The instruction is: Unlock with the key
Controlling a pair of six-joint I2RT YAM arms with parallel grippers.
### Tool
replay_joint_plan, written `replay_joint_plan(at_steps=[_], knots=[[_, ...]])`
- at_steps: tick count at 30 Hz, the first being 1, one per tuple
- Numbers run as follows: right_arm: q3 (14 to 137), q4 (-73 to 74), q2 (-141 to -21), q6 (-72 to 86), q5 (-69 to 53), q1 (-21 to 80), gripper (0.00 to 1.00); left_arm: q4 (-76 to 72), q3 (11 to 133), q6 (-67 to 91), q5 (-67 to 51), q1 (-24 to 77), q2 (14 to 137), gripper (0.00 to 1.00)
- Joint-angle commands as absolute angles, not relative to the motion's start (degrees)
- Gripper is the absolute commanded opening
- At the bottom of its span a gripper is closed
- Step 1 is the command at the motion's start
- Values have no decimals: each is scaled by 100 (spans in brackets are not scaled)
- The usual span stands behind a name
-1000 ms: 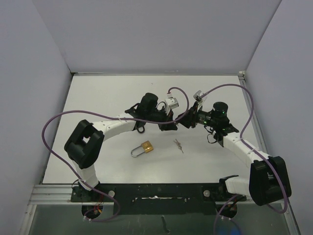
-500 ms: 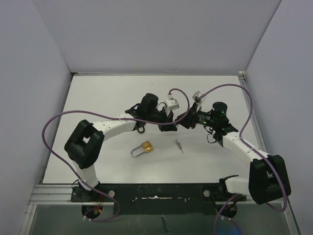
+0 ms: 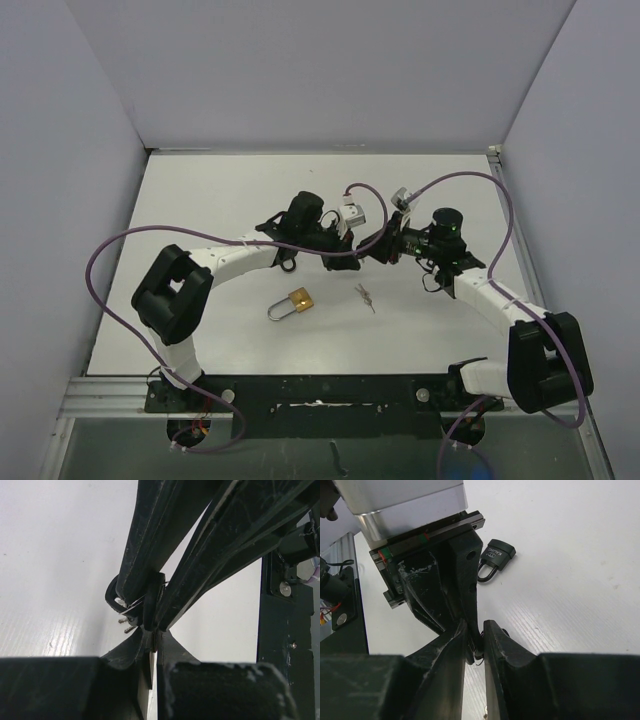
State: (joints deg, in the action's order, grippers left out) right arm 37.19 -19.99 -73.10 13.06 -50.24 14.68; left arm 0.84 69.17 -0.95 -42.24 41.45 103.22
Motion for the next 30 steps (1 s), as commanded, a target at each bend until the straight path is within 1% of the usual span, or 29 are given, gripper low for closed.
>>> replay_joint_plan(at_steps=[1, 4, 8, 10, 18, 25, 30], knots=[[3955, -2136, -7409, 1161, -5105, 1518, 10, -19, 7250, -228, -4258, 4123, 10091, 8], [3942, -2120, -7394, 1143, -5040, 1510, 1, -24, 7227, -224, -4050, 4117, 10072, 19], [3918, -2070, -7309, 1142, -4805, 1511, 0, -51, 7116, -104, -3396, 4087, 10002, 36], [3888, -2043, -7238, 1145, -4628, 1503, 0, -163, 6970, -30, -3090, 4035, 9905, 41], [3850, -2064, -7176, 1248, -4213, 1476, 0, -715, 6415, 214, -2901, 3801, 9516, 45], [3797, -2265, -7109, 1569, -4001, 1451, 0, -1585, 5951, 386, -3282, 3823, 9474, 46], [3772, -2399, -7084, 1813, -3818, 1451, 0, -1852, 5850, 403, -3175, 3946, 9449, 46]])
